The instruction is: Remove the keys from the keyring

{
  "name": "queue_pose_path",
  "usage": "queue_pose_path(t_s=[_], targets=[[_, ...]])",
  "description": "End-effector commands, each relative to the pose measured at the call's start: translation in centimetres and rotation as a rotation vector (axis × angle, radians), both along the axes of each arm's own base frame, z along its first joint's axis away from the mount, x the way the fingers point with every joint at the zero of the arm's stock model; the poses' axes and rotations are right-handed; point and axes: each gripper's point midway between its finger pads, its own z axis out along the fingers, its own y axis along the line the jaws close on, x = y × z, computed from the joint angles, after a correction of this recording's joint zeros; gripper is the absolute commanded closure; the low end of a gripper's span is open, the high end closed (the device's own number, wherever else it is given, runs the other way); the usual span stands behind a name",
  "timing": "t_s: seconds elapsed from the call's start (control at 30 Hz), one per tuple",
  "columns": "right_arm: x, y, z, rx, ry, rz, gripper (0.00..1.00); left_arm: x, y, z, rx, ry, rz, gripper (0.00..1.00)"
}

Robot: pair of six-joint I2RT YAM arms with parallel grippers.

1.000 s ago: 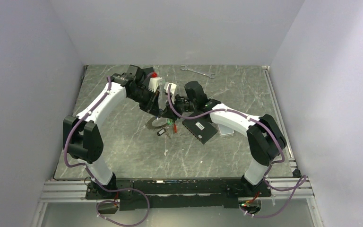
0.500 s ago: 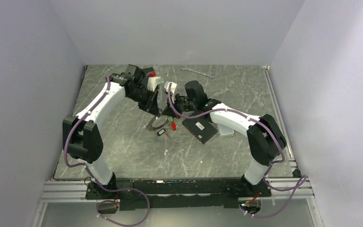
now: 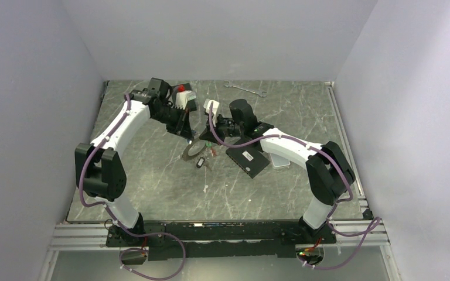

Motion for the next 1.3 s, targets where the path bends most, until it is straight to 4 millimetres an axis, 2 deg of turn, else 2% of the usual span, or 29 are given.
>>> queue_pose_path(t_s=[0.0,0.07,0.17,0.27,0.47,0.77,1.07,1.27], targets=[[-0.4,-0.3,0.6,0.002,0.002,0.019,0.93,-0.3,-1.0,1.8,-0.030,-0.102,-0.058,1.00],[-0.4,-0.3,0.6,0.003,0.006,0.020,0.80,-1.1,-1.7,1.9,-0.037,-0.105,-0.093,1.00],[-0.5,-0.2,0.6,0.002,0.009,0.019,0.69,-1.8,-2.4,2.0,-0.044,-0.103,-0.129,1.00],[-0.4,-0.3,0.6,0.001,0.009,0.018,0.64,-2.1,-2.7,1.9,-0.044,-0.097,-0.144,1.00],[-0.4,-0.2,0.5,0.000,0.008,0.017,0.64,-2.6,-3.1,2.0,-0.056,-0.091,-0.168,1.00],[-0.4,-0.3,0.4,-0.004,-0.004,0.025,0.69,-3.4,-3.6,2.3,-0.078,-0.084,-0.202,1.00],[-0.3,-0.4,0.3,-0.010,-0.016,0.022,1.00,-3.3,-3.5,2.8,-0.079,-0.092,-0.200,1.00],[-0.3,-0.5,0.5,-0.009,-0.018,0.013,1.00,-2.1,-2.5,2.6,-0.063,-0.099,-0.142,1.00]])
